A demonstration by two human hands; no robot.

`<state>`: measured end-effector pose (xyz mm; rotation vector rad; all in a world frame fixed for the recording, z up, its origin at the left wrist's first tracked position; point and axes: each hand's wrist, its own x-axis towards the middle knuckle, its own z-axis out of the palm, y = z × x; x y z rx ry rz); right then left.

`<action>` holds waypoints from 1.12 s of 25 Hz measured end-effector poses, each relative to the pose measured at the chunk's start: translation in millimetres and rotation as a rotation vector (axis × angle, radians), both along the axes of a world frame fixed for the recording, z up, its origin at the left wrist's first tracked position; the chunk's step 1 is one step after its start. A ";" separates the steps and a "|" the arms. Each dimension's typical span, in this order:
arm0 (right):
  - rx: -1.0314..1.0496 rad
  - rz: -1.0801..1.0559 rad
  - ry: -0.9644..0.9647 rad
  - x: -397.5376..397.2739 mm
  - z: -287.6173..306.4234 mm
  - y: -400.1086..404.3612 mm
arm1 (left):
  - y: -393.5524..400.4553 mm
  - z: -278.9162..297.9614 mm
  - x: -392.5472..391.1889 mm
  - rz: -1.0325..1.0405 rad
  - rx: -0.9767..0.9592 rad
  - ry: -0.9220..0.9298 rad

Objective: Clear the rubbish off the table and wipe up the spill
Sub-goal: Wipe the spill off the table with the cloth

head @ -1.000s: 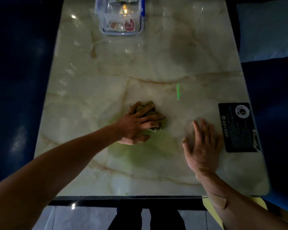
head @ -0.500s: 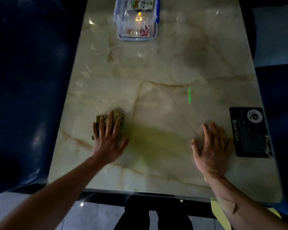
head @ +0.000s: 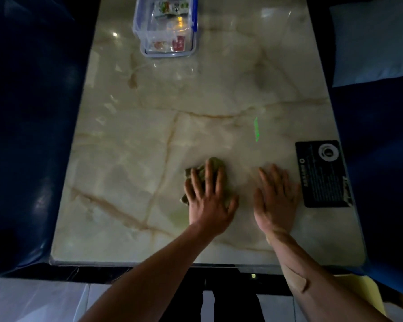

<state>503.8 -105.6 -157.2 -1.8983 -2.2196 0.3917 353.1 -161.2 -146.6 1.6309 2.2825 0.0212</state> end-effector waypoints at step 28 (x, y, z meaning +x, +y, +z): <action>-0.538 0.202 -0.253 -12.6 7.0 95.0 | -112.1 -1.4 -78.8 0.389 0.025 -0.035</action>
